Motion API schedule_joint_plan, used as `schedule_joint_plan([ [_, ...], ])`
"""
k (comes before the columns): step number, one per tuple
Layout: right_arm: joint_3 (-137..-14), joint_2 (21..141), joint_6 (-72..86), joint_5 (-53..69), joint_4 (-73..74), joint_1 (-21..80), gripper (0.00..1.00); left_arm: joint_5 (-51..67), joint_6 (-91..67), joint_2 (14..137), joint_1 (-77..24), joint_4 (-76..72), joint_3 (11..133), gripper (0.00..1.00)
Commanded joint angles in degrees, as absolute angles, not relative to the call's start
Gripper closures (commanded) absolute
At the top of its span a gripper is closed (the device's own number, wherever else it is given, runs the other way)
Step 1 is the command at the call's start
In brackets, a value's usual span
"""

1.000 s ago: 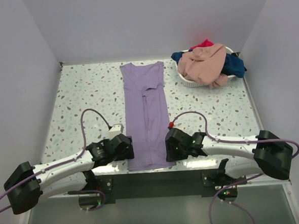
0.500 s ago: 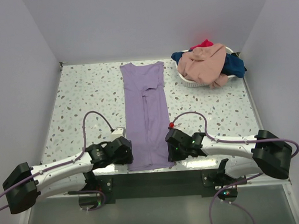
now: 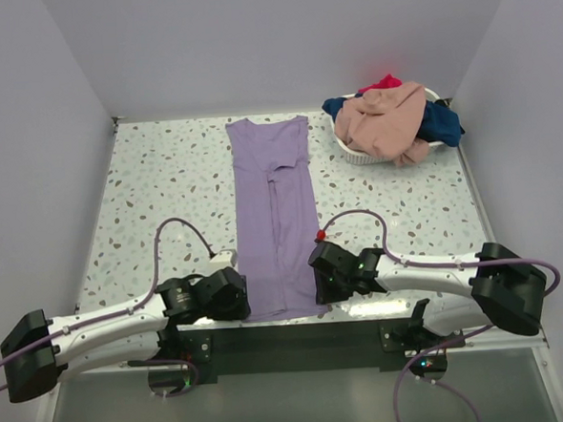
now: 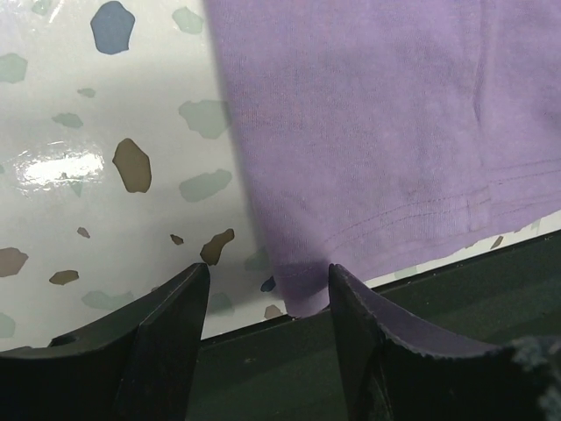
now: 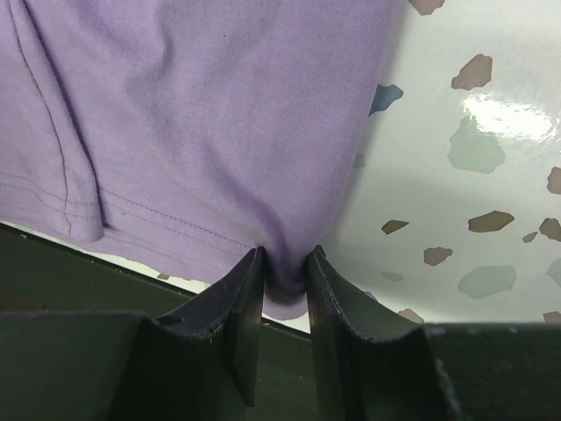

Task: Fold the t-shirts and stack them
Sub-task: Fold the tshirt

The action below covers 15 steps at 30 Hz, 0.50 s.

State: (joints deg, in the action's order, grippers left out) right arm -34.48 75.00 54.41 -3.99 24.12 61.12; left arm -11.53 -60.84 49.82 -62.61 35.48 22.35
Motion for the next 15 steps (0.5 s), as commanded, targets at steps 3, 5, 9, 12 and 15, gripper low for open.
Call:
schedule_joint_plan([
  [3,-34.89,75.76,54.05,-6.42,25.66,61.43,0.7,-9.85,-62.4,51.5,-63.46,35.78,21.36,0.47],
  [5,-34.89,75.67,54.05,-6.59,25.75,61.35,0.7,-8.8,-62.49,51.42,-64.07,33.93,21.36,0.5],
  [9,-34.89,75.59,54.05,-6.86,26.01,61.35,0.7,-8.09,-63.45,52.38,-65.74,32.35,21.01,0.54],
  [12,-34.81,75.41,53.96,-6.94,26.19,61.35,0.7,-8.61,-64.42,53.08,-66.97,33.04,20.74,0.59],
  [15,-34.72,74.97,53.96,-7.21,26.46,61.26,0.7,-9.05,-65.39,52.47,-67.41,33.75,20.48,0.67],
])
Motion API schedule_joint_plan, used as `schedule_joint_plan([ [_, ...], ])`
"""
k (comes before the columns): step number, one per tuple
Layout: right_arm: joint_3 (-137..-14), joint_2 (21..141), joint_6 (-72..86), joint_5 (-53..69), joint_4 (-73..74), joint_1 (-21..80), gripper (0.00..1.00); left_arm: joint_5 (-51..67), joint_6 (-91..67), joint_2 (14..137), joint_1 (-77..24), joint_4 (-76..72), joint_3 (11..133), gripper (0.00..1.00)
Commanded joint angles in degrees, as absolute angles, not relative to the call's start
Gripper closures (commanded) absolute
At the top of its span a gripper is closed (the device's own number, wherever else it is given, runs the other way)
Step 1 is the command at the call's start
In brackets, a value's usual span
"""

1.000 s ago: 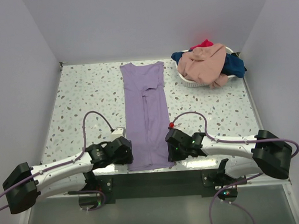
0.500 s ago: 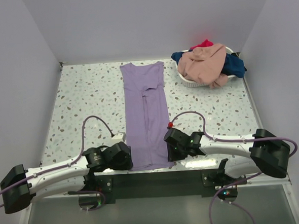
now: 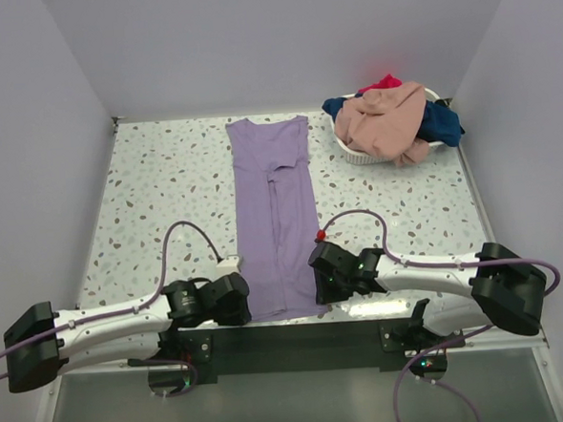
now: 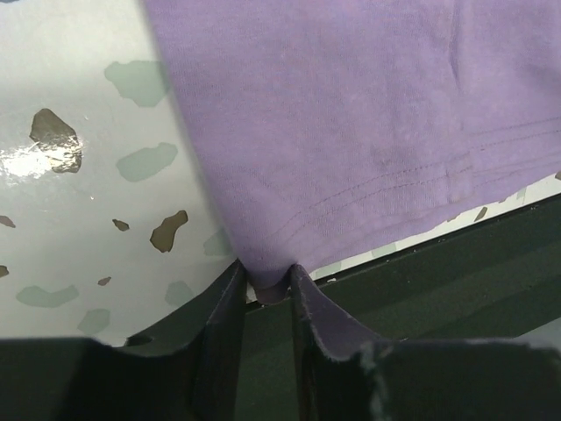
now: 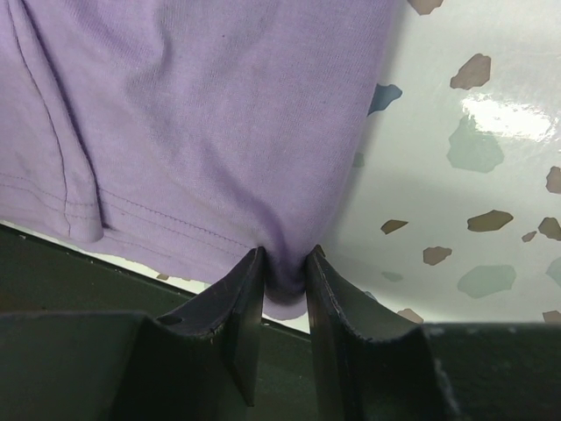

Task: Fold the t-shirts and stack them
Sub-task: Fold the tshirt

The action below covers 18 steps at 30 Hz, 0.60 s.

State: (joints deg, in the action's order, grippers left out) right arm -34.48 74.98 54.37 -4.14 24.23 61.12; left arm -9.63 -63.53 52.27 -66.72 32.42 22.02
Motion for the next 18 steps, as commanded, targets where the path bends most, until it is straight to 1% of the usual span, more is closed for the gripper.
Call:
schedule_joint_plan([
  [1,-34.63,74.8,53.96,-7.21,26.54,61.35,0.71,-9.23,-65.48,52.3,-67.41,34.01,20.57,0.69],
  [2,-34.63,74.62,53.96,-7.29,26.8,61.43,0.73,-9.49,-65.65,51.77,-67.41,34.1,20.65,0.76],
  [4,-34.8,74.27,53.79,-7.64,27.42,61.35,0.78,-9.75,-66.09,51.24,-67.5,34.8,20.74,0.83],
  [5,-34.98,73.83,53.62,-7.82,27.68,61.43,0.83,-10.02,-66.18,51.07,-67.5,34.98,20.74,0.86],
  [6,-35.07,73.57,53.61,-8.08,28.73,61.35,0.87,-10.28,-66.18,50.63,-67.59,35.15,20.66,0.92],
  [7,-35.42,73.39,53.44,-8.52,29.18,61.35,0.9,-10.37,-66.18,50.36,-67.5,35.24,20.74,0.95],
  [8,-35.68,72.95,53.35,-8.79,29.7,61.35,0.96,-10.81,-66.27,50.1,-67.5,35.24,20.83,1.0],
  [10,-36.64,72.42,52.91,-9.49,31.37,61.35,1.0,-11.51,-66.01,49.75,-67.5,35.07,21.62,1.0],
  [14,-39.63,71.02,51.95,-10.46,33.83,61.43,1.0,-14.15,-65.83,51.06,-67.5,33.41,24.87,1.0],
  [18,-43.23,70.58,50.02,-11.16,35.94,61.26,1.0,-14.76,-64.17,54.13,-67.5,28.4,28.99,1.0],
])
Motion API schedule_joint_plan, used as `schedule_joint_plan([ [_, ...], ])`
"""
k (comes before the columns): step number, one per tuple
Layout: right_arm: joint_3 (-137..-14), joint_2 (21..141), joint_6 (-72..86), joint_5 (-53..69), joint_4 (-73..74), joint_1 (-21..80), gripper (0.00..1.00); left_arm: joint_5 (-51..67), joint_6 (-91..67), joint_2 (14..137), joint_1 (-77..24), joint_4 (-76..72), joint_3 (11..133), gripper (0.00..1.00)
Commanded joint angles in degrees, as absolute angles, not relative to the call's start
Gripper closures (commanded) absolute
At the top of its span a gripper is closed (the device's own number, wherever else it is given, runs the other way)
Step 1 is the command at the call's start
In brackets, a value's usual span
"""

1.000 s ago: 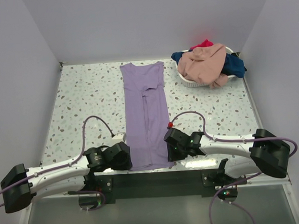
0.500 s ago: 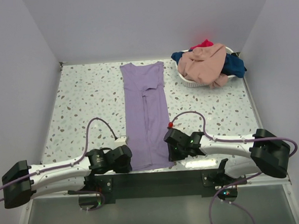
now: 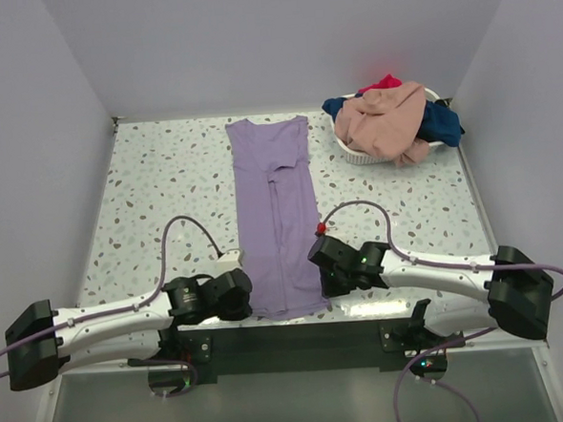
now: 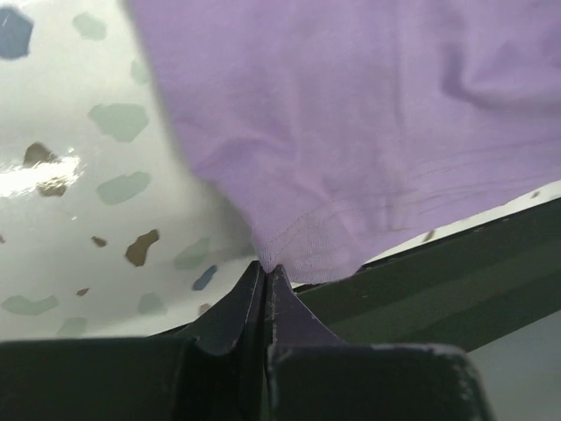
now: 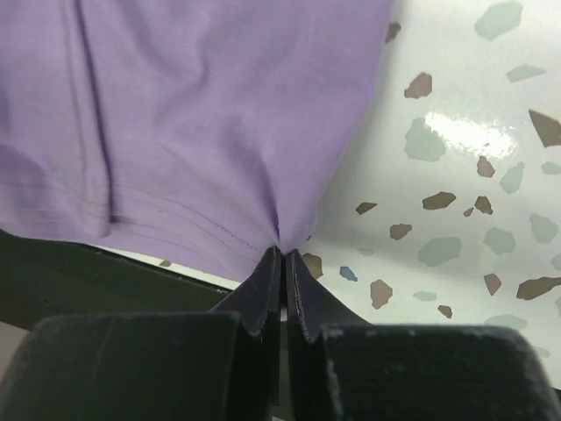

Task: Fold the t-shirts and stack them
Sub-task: Fold the tshirt

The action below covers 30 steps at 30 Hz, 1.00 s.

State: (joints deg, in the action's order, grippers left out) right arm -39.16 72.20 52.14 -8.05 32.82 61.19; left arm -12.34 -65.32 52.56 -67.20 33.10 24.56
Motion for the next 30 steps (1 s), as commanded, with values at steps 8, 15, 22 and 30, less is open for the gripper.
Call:
schedule_joint_plan([
  [8,-51.5,75.22,44.3,-14.68,37.18,59.16,1.0,-19.6,-61.09,56.34,-64.78,28.22,35.42,1.0],
  [15,-56.68,80.41,35.7,-12.22,31.91,50.46,1.0,-16.17,-51.43,58.7,-55.11,19.09,35.77,1.0],
  [22,-66.17,90.96,30.06,-11.6,29.45,44.31,1.0,-15.99,-44.66,66.0,-48.44,13.1,38.41,1.0],
  [30,-78.38,101.42,26.29,-10.81,29.62,39.73,1.0,-13.98,-38.16,73.55,-40.35,4.24,41.75,1.0],
])
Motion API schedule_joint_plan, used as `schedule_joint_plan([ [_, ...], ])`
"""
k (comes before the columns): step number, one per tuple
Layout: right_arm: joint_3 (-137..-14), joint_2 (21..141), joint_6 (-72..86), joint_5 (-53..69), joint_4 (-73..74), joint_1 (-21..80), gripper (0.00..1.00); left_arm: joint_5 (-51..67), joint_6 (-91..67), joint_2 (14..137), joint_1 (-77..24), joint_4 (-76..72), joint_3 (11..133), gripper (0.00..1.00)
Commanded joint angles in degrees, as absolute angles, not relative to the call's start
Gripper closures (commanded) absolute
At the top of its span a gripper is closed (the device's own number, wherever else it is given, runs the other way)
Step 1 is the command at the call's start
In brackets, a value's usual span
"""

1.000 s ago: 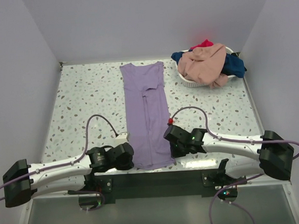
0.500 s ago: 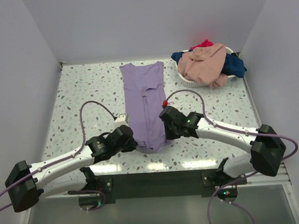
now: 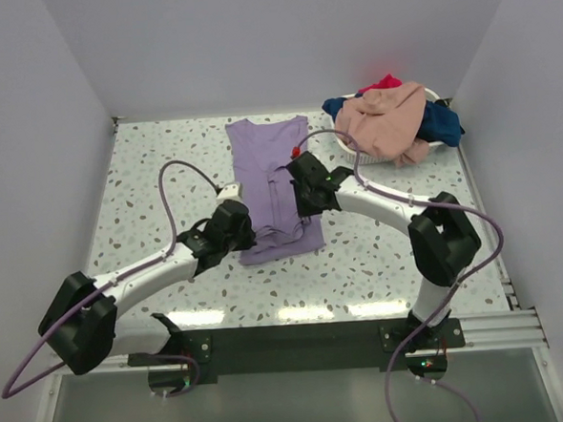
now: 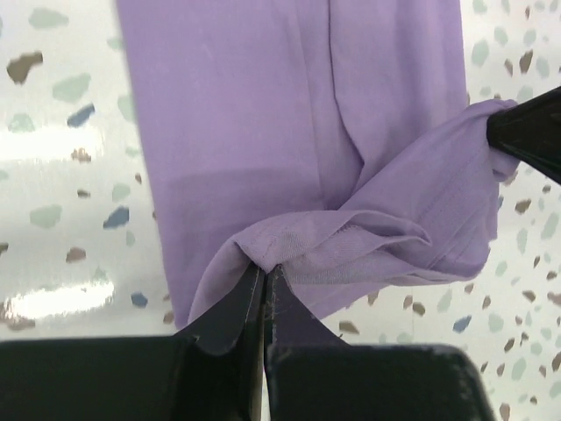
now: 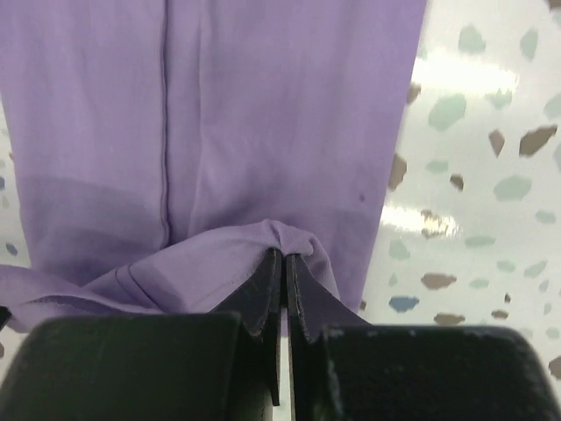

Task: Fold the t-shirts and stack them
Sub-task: Fold the tshirt

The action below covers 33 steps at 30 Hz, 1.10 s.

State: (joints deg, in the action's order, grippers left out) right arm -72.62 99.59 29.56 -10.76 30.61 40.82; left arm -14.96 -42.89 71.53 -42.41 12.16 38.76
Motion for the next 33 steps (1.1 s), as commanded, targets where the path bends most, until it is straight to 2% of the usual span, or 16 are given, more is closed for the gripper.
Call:
schedule_joint_plan([
  [1,-79.44,102.99,26.02,-10.81,29.88,39.12,1.0,-13.1,-37.88,74.52,-39.73,3.78,42.27,1.0],
  [12,-89.12,110.21,24.52,-11.69,32.96,35.95,1.0,-12.04,-39.9,83.75,-32.97,-4.3,46.14,1.0],
  [33,-88.77,111.88,24.35,-13.36,33.57,32.34,1.0,-10.9,-47.11,90.78,-26.54,-9.76,46.84,1.0],
])
